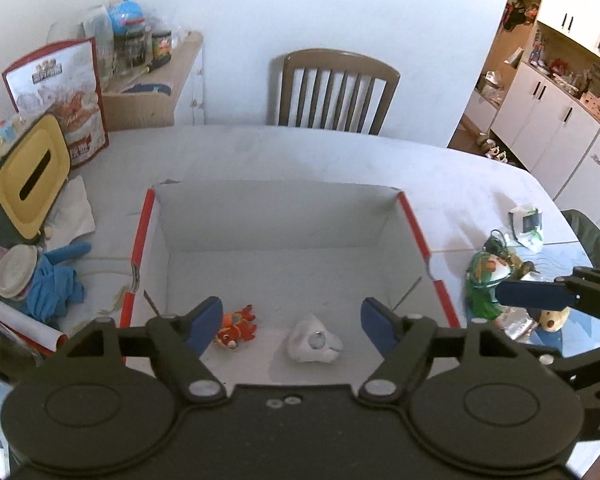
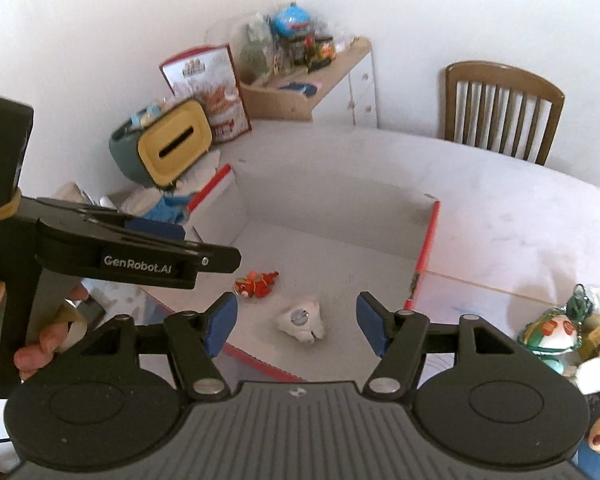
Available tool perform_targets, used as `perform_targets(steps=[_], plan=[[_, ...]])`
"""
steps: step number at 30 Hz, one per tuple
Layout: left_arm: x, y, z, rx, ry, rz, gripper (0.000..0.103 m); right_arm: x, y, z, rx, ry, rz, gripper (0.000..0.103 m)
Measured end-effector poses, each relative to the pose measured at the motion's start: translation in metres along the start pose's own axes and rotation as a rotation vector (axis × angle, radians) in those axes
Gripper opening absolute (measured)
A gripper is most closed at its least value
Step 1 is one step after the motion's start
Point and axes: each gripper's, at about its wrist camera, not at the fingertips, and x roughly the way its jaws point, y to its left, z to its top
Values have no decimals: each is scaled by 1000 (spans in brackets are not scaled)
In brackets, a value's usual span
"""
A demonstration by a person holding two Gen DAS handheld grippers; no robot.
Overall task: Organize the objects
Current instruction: 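Move both grippers back from the box to the plate of items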
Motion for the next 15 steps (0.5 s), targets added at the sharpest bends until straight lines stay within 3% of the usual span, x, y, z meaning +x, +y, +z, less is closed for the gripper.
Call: perform_targets(steps=[7,11,15], plan=[[-13,-27,-7,39,-37,-10,83,-38,-14,-16,26,-83,-11,69],[-19,-42,-11,53,-60,-17,86,-57,-23,-27,33,-130,-4,76],[-27,-58,-15,69,-91,-18,93,-72,-32,-39,35,-169,-14,77]])
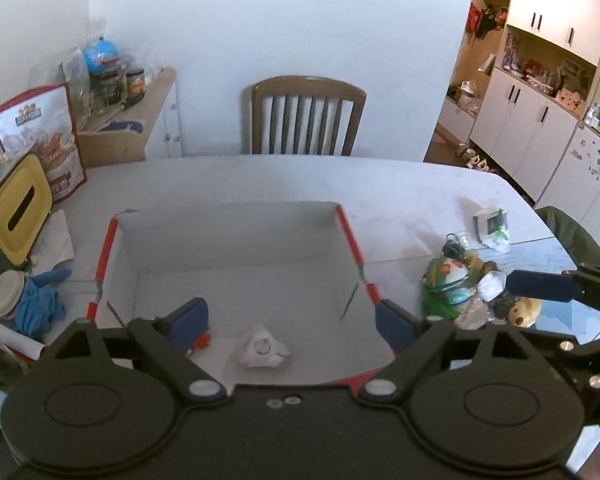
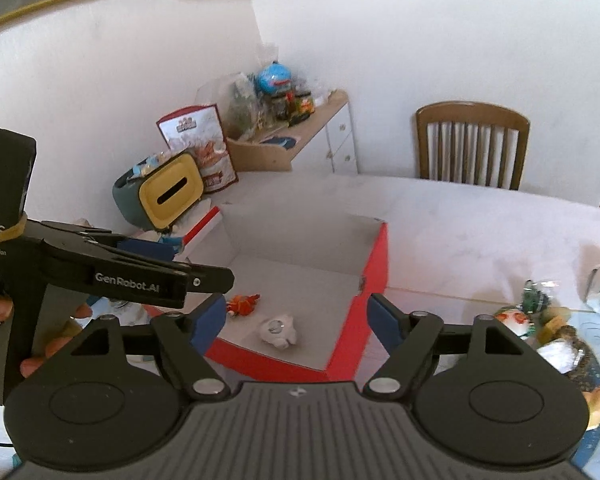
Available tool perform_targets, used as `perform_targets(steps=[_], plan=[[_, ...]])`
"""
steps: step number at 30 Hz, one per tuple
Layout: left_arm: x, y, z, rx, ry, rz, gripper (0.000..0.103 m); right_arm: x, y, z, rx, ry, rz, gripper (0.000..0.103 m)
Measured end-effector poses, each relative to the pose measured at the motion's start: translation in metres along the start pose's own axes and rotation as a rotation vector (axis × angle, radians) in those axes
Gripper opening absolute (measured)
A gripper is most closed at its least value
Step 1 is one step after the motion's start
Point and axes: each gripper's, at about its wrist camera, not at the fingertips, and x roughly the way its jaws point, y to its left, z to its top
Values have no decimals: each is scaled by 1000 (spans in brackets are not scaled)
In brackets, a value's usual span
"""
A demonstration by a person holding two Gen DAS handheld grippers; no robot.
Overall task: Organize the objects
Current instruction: 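Move both grippers back from the box to the plate of items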
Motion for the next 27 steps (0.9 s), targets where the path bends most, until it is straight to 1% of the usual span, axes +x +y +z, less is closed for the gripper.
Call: perform_targets(steps=[2,4,7,12,15,19,21,27], plan=[[-3,-9,-1,6,-15,1,96,-9,-9,-4,15,-17,3,79],[-6,-16,-1,7,-26,-5,100,-18,-18,-8,26,-37,1,85],[-7,-27,-2,9,-33,-8,102,-30,-30,-13,34,-58,-4,85],[-6,-48,-5,15,-33,-20,102,-45,-51,-19,57,-79,-7,87],[-3,-61,-7,25,-30,-6,102,-54,-64,-22,70,-91,-14,94],[0,-76,-10,28,-39,3,103,-66,-81,-27,78,-111,-39,99],[3,-85,-11,34,-44,5,103,-71,-91,-30,88,-115,-48,100],[16,-115,-16,53,-41,-25,103,-83,-121,-39,105,-114,-89,101]])
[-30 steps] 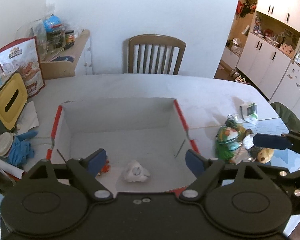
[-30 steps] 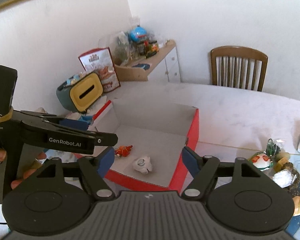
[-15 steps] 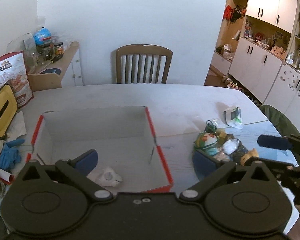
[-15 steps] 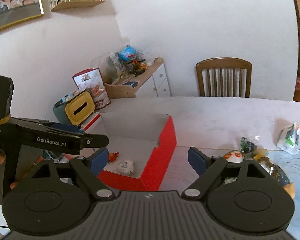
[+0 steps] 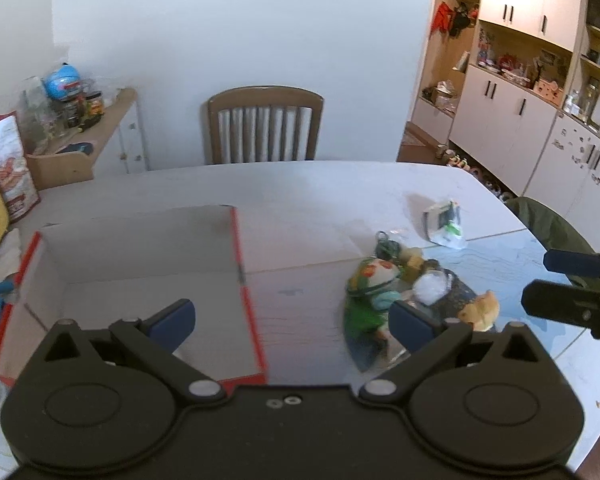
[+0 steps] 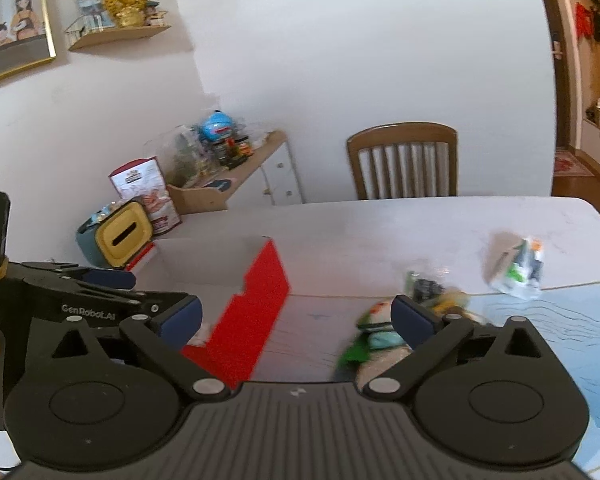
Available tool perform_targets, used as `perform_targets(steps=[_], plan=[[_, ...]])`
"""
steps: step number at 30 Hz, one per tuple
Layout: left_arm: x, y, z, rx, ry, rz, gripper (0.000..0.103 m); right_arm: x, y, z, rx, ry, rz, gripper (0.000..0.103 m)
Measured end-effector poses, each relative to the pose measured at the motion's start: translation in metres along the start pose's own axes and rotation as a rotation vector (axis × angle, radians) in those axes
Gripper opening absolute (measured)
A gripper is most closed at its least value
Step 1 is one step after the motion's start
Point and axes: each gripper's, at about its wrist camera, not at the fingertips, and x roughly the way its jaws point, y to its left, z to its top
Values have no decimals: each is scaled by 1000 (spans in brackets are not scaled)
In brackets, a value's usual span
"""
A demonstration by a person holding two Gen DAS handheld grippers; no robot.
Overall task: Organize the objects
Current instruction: 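Move both grippers back from the box to the plate of items, then grasp the silver foil packet with the left gripper while the right gripper grasps the yellow bread plush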
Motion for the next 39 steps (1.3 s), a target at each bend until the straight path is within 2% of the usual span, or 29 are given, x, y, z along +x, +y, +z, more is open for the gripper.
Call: perform_targets(steps=[11,17,23,31,39], plan=[[50,-62,-10,48,58,-23,103,-3,-72,-15,24,47,-89,101],[88,-87,-15,37,107,-13,103,7,-109,-29,22,91,-133,101],[119,-98,-19,-15,167,-4,103,26,-142,-46,29,149,-180,101],[157,-101,-23,-99,276,-13,103,51,-163,-54,7,205,-179,101],[182,-103,-26,-145,342,-9,102,81,-167,-63,-67,261,-165,101]])
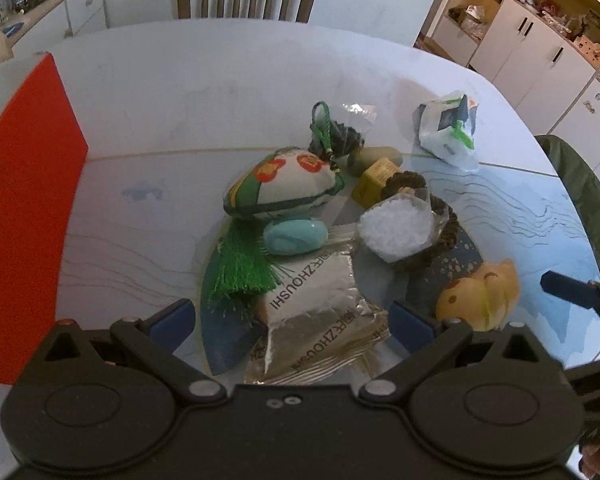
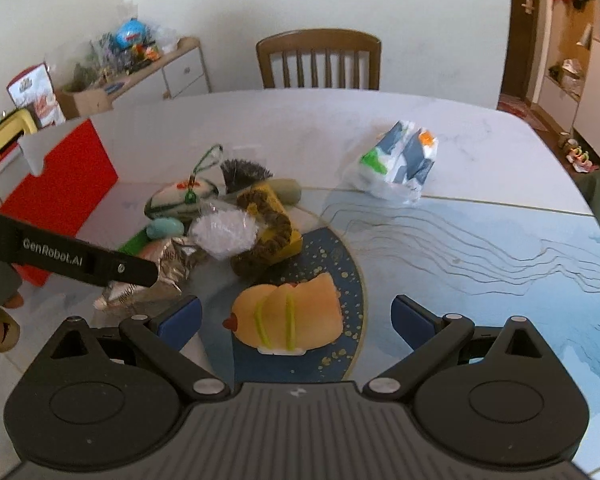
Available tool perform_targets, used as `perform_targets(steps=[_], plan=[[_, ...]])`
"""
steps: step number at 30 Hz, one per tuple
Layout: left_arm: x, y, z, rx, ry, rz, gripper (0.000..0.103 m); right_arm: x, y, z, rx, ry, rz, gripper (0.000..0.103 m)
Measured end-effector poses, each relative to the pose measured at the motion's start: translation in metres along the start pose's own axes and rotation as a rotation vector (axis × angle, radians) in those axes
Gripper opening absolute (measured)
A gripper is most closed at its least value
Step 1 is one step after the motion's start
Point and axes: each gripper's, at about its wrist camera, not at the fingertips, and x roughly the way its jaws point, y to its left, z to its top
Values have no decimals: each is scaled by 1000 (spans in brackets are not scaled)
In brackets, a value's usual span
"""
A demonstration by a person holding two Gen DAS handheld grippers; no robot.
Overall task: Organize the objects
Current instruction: 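Grasp the silver foil packet with the left gripper while the right gripper grasps the yellow bread plush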
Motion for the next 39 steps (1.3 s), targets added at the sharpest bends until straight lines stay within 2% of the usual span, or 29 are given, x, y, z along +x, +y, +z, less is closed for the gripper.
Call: perform_targets(steps=[13,17,19,23,25,29,33,39], plan=[[15,-3,7,-29,20,-4,100,35,10,-6,-95,63,11,101],[17,-1,7,-54,35,-33,90,42,12,-6,-107,66,19,101],[18,-1,8,-65,36,-51,81,43,14,-6,-119,61,18,101],[17,-1,9,-68,35,-51,73,44,16,-5,-129,53,18,100],[17,-1,9,-68,33,-49,65,44,17,-5,-133,51,13,99],[16,0,8,-74,36,-62,62,47,17,-5,-130,67,3,90],[11,2,5,-73,28,-71,54,45,14,-5,-118,66,-15,80],[2,6,-3,-64,23,-82,49,37,14,-8,-94,68,-9,77]])
